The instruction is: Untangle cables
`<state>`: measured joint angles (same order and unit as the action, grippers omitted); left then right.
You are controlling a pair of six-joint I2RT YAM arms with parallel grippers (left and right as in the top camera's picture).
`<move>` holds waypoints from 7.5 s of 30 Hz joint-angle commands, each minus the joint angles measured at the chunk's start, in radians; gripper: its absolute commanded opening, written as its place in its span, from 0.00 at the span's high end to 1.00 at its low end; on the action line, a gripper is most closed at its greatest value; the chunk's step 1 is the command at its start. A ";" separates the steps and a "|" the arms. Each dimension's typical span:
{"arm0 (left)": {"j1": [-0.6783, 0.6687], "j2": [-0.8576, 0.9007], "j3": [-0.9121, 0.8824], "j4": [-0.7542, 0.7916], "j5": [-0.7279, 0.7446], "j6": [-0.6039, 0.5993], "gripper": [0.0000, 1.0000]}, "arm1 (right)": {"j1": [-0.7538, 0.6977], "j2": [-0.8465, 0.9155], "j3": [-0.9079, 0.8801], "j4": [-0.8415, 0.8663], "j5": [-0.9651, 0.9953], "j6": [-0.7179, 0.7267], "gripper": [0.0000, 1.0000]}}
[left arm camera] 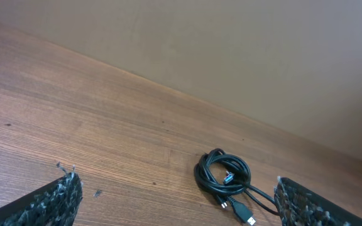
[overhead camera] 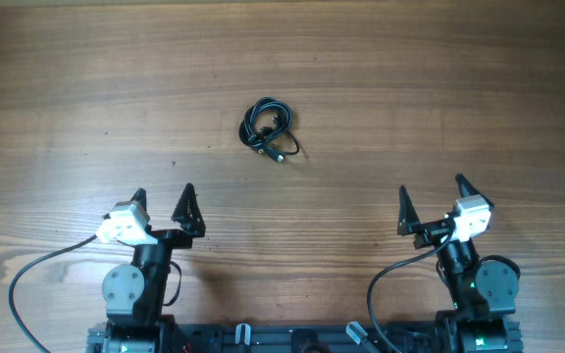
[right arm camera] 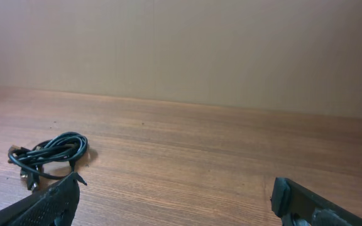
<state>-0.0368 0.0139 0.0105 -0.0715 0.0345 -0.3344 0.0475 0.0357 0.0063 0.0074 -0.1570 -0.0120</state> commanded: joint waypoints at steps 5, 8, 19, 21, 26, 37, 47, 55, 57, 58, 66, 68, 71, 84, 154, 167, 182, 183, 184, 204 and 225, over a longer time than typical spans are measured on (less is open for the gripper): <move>0.007 0.002 -0.005 -0.005 -0.005 0.013 0.00 | -0.004 0.007 -0.001 0.004 -0.008 0.014 0.00; 0.007 0.002 -0.005 -0.005 -0.005 0.013 0.00 | -0.004 0.007 -0.001 0.004 -0.008 0.014 0.00; 0.007 0.002 -0.005 -0.005 -0.005 0.013 0.00 | -0.004 0.007 -0.001 0.004 -0.008 0.014 0.00; 0.007 0.002 -0.005 -0.005 -0.005 0.013 0.00 | -0.004 0.007 -0.001 0.004 -0.008 0.014 0.00; 0.007 0.002 -0.005 -0.005 -0.005 0.013 0.00 | -0.004 0.007 -0.001 0.004 -0.008 0.014 0.00; 0.007 0.002 -0.005 -0.005 -0.006 0.013 0.00 | -0.004 0.007 -0.001 0.004 -0.008 0.014 0.00; 0.007 0.002 -0.005 -0.005 -0.006 0.013 0.00 | -0.004 0.007 -0.001 0.017 0.007 0.013 0.00; 0.007 0.002 -0.005 -0.005 -0.002 0.013 0.00 | -0.004 0.007 -0.001 0.010 -0.082 0.167 0.00; 0.007 0.002 -0.005 -0.005 -0.002 0.013 0.00 | -0.004 0.007 0.007 0.001 -0.113 0.179 0.00; 0.007 0.002 -0.005 -0.005 -0.003 0.013 0.00 | -0.004 0.007 0.013 -0.007 -0.121 0.179 0.00; 0.007 0.002 -0.001 0.000 -0.016 0.013 0.00 | -0.004 0.008 0.097 -0.135 -0.164 0.133 0.00; 0.007 0.005 0.016 -0.001 -0.016 0.013 0.00 | -0.004 0.019 0.119 -0.144 -0.179 0.104 0.00; 0.007 0.040 0.069 -0.009 -0.016 0.018 0.00 | -0.004 0.055 0.166 -0.174 -0.182 0.097 0.00; 0.007 0.679 0.678 -0.332 0.026 0.095 0.00 | -0.004 0.400 0.563 -0.371 -0.259 0.089 0.00; -0.309 2.193 1.531 -0.579 -0.062 -0.172 0.90 | -0.004 1.330 1.263 -0.884 -0.492 0.094 0.16; -0.315 2.193 1.389 -0.455 -0.062 -0.172 0.93 | -0.004 1.330 1.263 -0.884 -0.491 0.095 0.16; -0.307 1.863 1.403 -0.475 -0.024 -0.168 0.96 | 0.008 1.330 1.263 -0.702 -0.491 0.280 0.16; -0.307 1.814 1.403 -0.476 -0.015 -0.168 0.96 | 0.010 1.330 1.263 -0.689 -0.491 0.290 0.16; -0.307 1.778 1.403 -0.478 -0.001 -0.168 0.96 | 0.012 1.330 1.263 -0.677 -0.489 0.306 0.16; -0.291 1.598 1.403 -0.439 0.478 -0.202 0.96 | 0.100 1.468 1.263 -0.583 -0.491 0.559 0.17; -0.161 1.598 1.403 -0.126 1.024 -0.486 0.96 | 0.100 1.545 1.263 -0.301 -0.673 0.618 0.24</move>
<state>-0.2001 1.6260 1.4040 -0.2092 0.9791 -0.7780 0.1432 1.5551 1.2507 -0.3389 -0.7429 0.5789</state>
